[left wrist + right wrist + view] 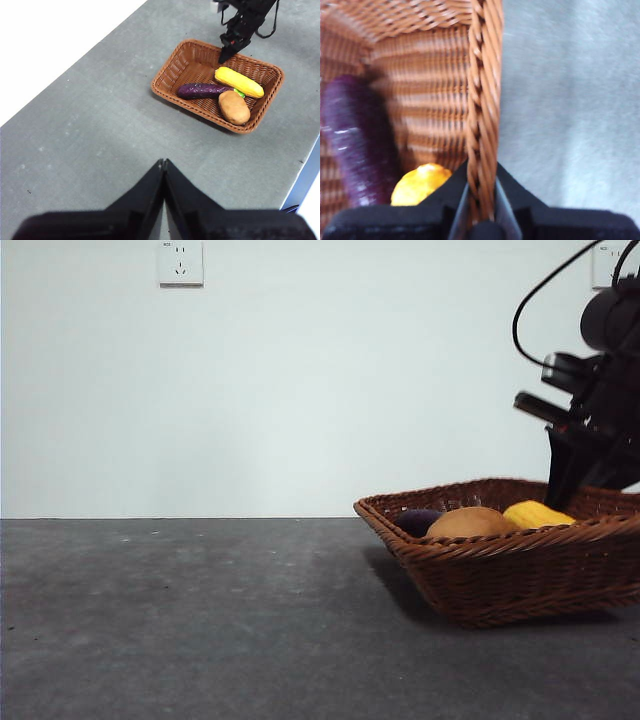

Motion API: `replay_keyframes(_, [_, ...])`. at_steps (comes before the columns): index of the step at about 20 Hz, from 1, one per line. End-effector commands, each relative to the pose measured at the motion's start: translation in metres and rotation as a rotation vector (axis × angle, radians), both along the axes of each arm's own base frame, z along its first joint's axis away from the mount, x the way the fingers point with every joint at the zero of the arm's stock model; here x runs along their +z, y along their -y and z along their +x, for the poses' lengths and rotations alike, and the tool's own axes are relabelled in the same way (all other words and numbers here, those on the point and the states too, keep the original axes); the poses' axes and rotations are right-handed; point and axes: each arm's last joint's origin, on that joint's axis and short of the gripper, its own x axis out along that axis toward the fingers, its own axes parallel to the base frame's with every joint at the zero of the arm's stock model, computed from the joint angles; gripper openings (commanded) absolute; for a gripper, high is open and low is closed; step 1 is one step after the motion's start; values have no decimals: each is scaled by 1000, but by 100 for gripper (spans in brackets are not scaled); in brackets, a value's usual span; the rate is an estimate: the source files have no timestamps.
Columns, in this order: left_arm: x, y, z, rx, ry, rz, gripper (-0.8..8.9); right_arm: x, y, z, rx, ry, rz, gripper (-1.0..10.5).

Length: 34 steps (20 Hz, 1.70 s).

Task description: Help me put the vegetables on the table into the basket

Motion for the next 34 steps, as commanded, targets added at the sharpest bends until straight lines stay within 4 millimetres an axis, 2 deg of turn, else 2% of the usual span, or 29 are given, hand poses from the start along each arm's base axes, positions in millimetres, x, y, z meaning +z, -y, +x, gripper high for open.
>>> replay_keyframes(1, [0, -1, 0, 10, -3, -8, -6, -13, 1, 5, -6, -21, -34, -8])
replay_keyframes(4, [0, -1, 0, 11, -4, -10, -6, -25, 1, 9, -15, -50, -61, -8])
replay_keyframes(10, [-1, 1, 2, 12, -11, -7, -6, -27, 1, 9, -21, -55, -72, 9])
replay_keyframes(11, [-1, 1, 3, 12, -13, -6, -6, -27, 1, 8, -20, -63, -72, 51])
replay_keyframes(14, [-1, 2, 4, 12, -16, -4, -6, -28, 1, 7, -19, -78, -71, 309])
replay_keyframes(16, [-1, 2, 4, 12, -16, -4, -6, -26, 1, 7, -13, -73, -58, 351])
replay_keyframes(18, [-1, 2, 4, 12, -16, -4, -6, -19, 1, 5, -13, -53, -54, 351])
replay_keyframes(20, [-1, 2, 4, 12, -16, -4, -6, -2, 1, 0, -20, -7, -64, 351])
replay_keyframes(22, [-1, 2, 4, 12, -16, -4, -6, 22, 3, -10, -39, 55, -97, 349])
replay_keyframes(24, [-1, 2, 4, 11, -16, -4, -6, 48, 4, -25, -41, 100, -99, 347])
replay_keyframes(27, [-1, 2, 4, 11, -16, -5, -6, 84, 4, -61, -20, 104, -64, 337])
replay_keyframes(28, [-1, 2, 4, 11, -16, -5, -6, 94, 3, -75, 2, 93, -38, 286])
replay_keyframes(29, [-1, 2, 4, 10, -16, -4, -6, 104, 2, -93, 44, 80, -7, 168])
replay_keyframes(31, [-1, 2, 4, 11, -17, -4, -6, 122, 1, -127, 125, 68, 31, 2])
replay_keyframes(34, [-1, 2, 4, 11, -16, -5, -6, 145, 0, -173, 179, 115, 23, -12])
